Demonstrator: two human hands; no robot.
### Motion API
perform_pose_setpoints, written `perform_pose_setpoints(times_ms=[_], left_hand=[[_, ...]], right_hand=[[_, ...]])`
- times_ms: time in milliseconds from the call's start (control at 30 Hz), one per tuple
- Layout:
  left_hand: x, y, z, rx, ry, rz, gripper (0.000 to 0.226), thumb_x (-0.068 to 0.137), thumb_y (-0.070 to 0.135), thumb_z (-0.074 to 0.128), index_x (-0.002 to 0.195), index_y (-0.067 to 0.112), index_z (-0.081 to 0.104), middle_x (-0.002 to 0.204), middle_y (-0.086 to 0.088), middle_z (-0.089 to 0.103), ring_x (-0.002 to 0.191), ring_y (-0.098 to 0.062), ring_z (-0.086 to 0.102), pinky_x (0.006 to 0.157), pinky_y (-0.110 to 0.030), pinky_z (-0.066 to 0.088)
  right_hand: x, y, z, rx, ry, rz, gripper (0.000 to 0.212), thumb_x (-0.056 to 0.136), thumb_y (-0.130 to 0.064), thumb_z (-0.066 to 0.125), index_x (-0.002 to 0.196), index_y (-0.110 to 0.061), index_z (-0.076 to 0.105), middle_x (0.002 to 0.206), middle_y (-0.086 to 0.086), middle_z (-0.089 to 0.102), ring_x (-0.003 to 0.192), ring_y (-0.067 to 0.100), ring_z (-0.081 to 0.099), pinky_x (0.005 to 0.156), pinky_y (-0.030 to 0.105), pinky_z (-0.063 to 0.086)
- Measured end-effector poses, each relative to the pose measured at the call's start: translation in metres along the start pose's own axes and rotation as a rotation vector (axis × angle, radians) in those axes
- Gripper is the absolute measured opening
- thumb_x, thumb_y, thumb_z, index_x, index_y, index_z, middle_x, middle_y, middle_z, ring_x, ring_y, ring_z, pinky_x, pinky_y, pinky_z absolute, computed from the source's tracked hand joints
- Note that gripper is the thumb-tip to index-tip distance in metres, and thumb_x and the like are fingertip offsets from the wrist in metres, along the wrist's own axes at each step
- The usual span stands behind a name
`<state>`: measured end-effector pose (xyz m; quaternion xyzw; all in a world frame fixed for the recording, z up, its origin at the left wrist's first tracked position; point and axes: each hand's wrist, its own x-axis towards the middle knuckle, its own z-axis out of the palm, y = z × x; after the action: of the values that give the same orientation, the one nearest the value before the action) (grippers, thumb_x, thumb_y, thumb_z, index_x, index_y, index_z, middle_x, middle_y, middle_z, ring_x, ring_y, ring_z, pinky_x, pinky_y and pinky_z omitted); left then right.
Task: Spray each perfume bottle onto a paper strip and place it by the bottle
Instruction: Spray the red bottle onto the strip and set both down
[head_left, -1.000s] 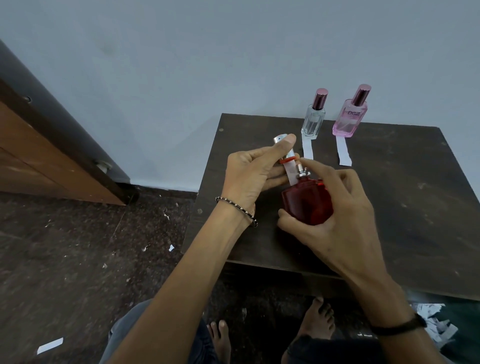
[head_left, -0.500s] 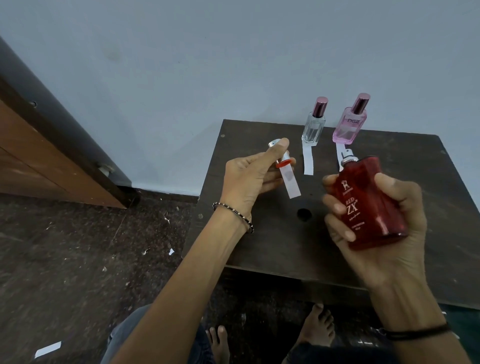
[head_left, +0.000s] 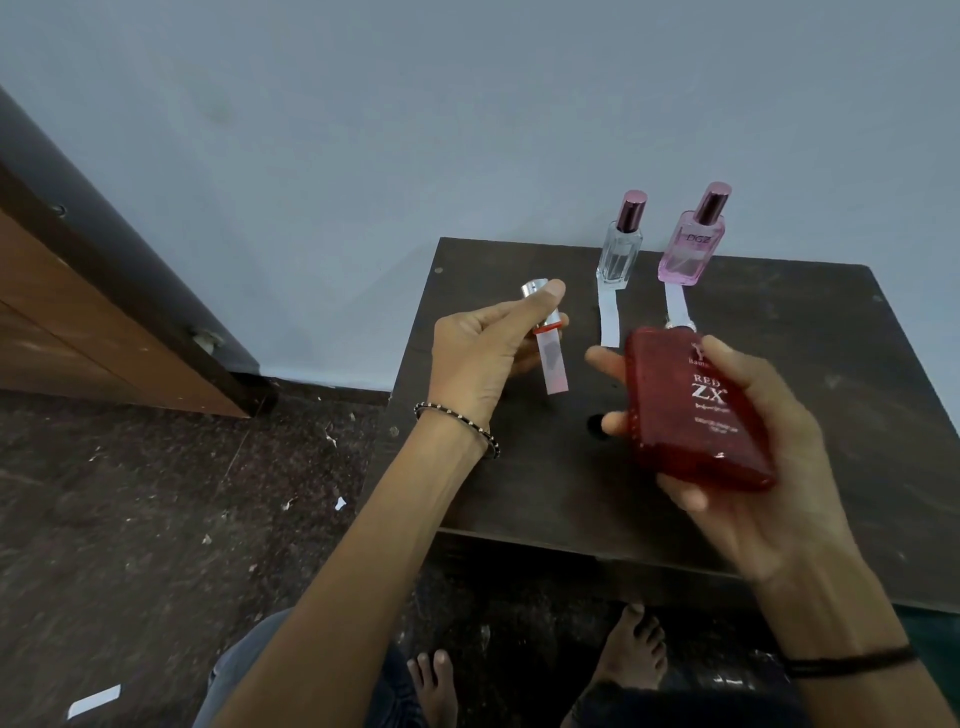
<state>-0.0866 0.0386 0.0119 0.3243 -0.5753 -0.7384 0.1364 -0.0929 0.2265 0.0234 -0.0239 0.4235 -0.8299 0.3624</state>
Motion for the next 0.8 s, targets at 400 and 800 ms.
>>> perform_pose_setpoints(times_ms=[400,800], left_hand=[[-0.002,0.002,-0.002,-0.01,-0.014,-0.001,0.038,0.086,0.036,0.073,0.1,0.0,0.077,0.091,-0.013,0.079,0.087,-0.021,0.077,0.069,-0.025,0.062],[-0.006,0.0,0.002,0.1,-0.12,-0.047,0.038,0.082,0.041,0.076,0.088,0.004,0.08,0.088,-0.009,0.08,0.09,-0.026,0.076,0.091,-0.043,0.059]], right_hand=[[0.008,0.012,0.001,-0.57,0.13,-0.023,0.034,0.071,-0.03,0.081,0.091,-0.003,0.079,0.085,0.02,0.077,0.061,0.031,0.063,0.043,0.025,0.049],[0.007,0.011,0.012,-0.569,0.227,-0.098,0.058,0.064,-0.021,0.087,0.114,-0.008,0.059,0.086,0.01,0.08,0.072,0.027,0.078,0.046,0.031,0.06]])
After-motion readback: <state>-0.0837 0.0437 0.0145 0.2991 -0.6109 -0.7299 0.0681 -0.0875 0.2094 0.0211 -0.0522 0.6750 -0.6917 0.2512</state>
